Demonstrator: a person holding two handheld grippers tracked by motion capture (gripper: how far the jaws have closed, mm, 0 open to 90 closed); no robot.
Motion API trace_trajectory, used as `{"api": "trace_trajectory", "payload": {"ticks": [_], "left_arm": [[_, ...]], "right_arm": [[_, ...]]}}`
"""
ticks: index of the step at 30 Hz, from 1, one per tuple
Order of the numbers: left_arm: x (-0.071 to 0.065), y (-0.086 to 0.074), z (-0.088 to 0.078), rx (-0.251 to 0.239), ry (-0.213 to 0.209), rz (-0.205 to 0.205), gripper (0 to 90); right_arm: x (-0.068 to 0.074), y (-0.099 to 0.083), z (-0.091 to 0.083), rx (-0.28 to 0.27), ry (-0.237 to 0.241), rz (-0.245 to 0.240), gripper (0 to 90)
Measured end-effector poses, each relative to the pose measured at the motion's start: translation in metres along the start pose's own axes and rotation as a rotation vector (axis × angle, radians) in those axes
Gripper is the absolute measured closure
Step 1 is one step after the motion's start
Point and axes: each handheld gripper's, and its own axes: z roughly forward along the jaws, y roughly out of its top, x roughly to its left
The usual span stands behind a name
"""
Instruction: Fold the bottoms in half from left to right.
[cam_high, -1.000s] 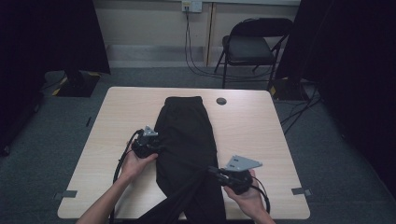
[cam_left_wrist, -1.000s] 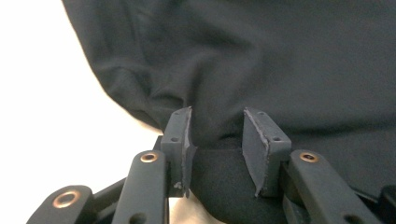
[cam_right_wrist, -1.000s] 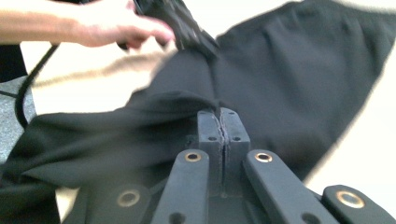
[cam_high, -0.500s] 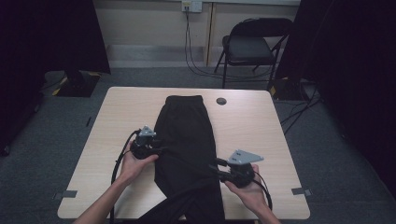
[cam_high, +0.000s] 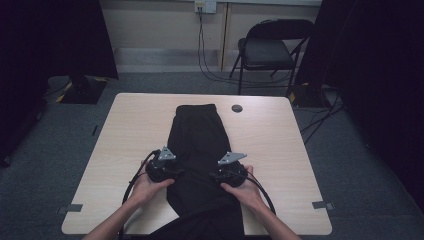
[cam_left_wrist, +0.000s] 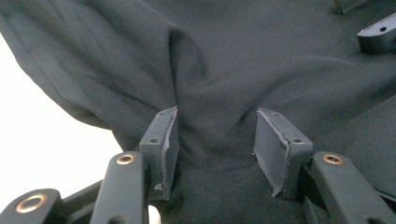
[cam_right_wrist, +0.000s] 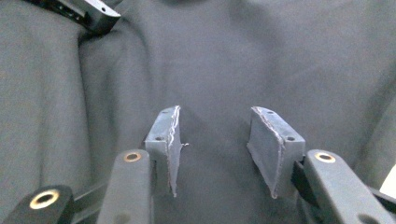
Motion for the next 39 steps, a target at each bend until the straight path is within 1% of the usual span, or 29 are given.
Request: {"api": "trace_trajectory", "payload": {"ticks": [3, 5, 6, 7, 8, 9, 10, 11, 12, 14, 15, 17, 18, 19, 21, 23, 24, 25, 27, 29, 30, 32, 33, 34, 35, 36, 37, 38, 39], "left_arm": [[-0.017, -0.006, -0.010, 0.033, -0.050, 0.020, 46.8], [-0.027, -0.009, -0.019, 0.074, -0.110, 0.019, 46.7], [-0.034, -0.012, -0.026, 0.084, -0.147, 0.021, 47.5], [-0.037, -0.014, -0.030, 0.075, -0.171, 0.013, 52.2], [-0.039, -0.014, -0.035, 0.063, -0.206, 0.004, 53.6], [-0.040, -0.012, -0.040, 0.028, -0.208, 0.013, 54.0], [-0.040, -0.008, -0.043, 0.003, -0.192, 0.031, 54.8], [-0.038, -0.004, -0.044, -0.016, -0.181, 0.038, 54.7], [-0.034, 0.003, -0.043, -0.046, -0.167, 0.024, 54.7], [-0.024, 0.014, -0.035, -0.060, -0.132, 0.013, 54.8], [-0.019, 0.018, -0.032, -0.061, -0.113, 0.019, 54.9], [-0.008, 0.029, -0.018, -0.060, -0.087, -0.013, 55.5], [-0.002, 0.033, -0.011, -0.053, -0.066, -0.021, 55.7], [0.003, 0.036, -0.005, -0.067, -0.037, -0.016, 56.2], [0.011, 0.037, 0.009, -0.043, -0.027, -0.047, 57.3], [0.011, 0.031, 0.020, 0.012, 0.005, -0.007, 58.0], [0.010, 0.026, 0.023, 0.018, 0.001, -0.008, 58.3], [0.009, 0.023, 0.022, -0.005, 0.005, -0.010, 58.3], [0.004, 0.020, 0.018, 0.007, 0.001, -0.014, 58.3], [0.000, 0.018, 0.014, 0.018, -0.005, -0.004, 58.2], [-0.004, 0.015, 0.011, 0.022, -0.017, 0.002, 58.2], [-0.011, 0.010, 0.004, 0.047, -0.041, 0.015, 57.8], [-0.017, 0.006, -0.002, 0.057, -0.052, 0.023, 57.8], [-0.021, 0.003, -0.007, 0.069, -0.077, 0.022, 56.9], [-0.023, 0.001, -0.011, 0.081, -0.099, 0.014, 56.5], [-0.025, -0.002, -0.015, 0.083, -0.133, -0.004, 56.6], [-0.027, -0.003, -0.019, 0.072, -0.156, -0.009, 55.5], [-0.029, -0.002, -0.024, 0.039, -0.156, 0.002, 55.5], [-0.029, 0.000, -0.029, 0.004, -0.147, 0.010, 55.5]], "right_arm": [[0.010, -0.013, -0.014, 0.005, 0.032, -0.012, 53.6], [0.021, -0.022, -0.026, 0.018, 0.053, -0.039, 53.6], [0.026, -0.026, -0.031, 0.026, 0.066, -0.042, 53.6], [0.035, -0.033, -0.040, 0.037, 0.088, -0.052, 53.7], [0.040, -0.038, -0.046, 0.044, 0.097, -0.060, 53.7], [0.047, -0.042, -0.053, 0.055, 0.113, -0.069, 53.8], [0.055, -0.046, -0.060, 0.078, 0.130, -0.088, 54.5], [0.059, -0.048, -0.065, 0.082, 0.129, -0.112, 54.6], [0.060, -0.049, -0.067, 0.069, 0.116, -0.124, 54.5], [0.052, -0.039, -0.071, -0.009, 0.090, -0.095, 55.1], [0.045, -0.032, -0.071, -0.043, 0.062, -0.077, 55.5], [0.030, -0.017, -0.066, -0.092, 0.033, -0.034, 57.8], [0.021, -0.008, -0.062, -0.115, 0.007, -0.023, 59.9], [0.012, 0.001, -0.056, -0.125, -0.014, -0.013, 62.1], [-0.006, 0.017, -0.041, -0.134, -0.043, 0.006, 64.6], [-0.022, 0.029, -0.024, -0.124, -0.070, 0.026, 67.7], [-0.027, 0.031, -0.016, -0.113, -0.088, 0.028, 68.1], [-0.031, 0.032, -0.010, -0.096, -0.097, 0.033, 68.1], [-0.036, 0.030, -0.001, -0.078, -0.106, 0.046, 67.5], [-0.039, 0.024, 0.005, -0.055, -0.100, 0.060, 65.3], [-0.039, 0.020, 0.007, -0.048, -0.093, 0.068, 64.0], [-0.034, 0.011, 0.008, -0.020, -0.065, 0.071, 61.9], [-0.031, 0.006, 0.009, -0.019, -0.053, 0.071, 61.3], [-0.025, 0.000, 0.005, -0.040, -0.041, 0.071, 61.2], [-0.021, -0.003, 0.002, -0.046, -0.029, 0.066, 61.1], [-0.017, -0.006, -0.001, -0.043, -0.015, 0.060, 61.0], [-0.004, -0.010, -0.009, -0.018, 0.013, 0.022, 61.0], [-0.004, -0.010, -0.009, -0.018, 0.013, 0.022, 61.0], [0.002, -0.013, -0.013, -0.006, 0.031, 0.007, 60.9]]}}
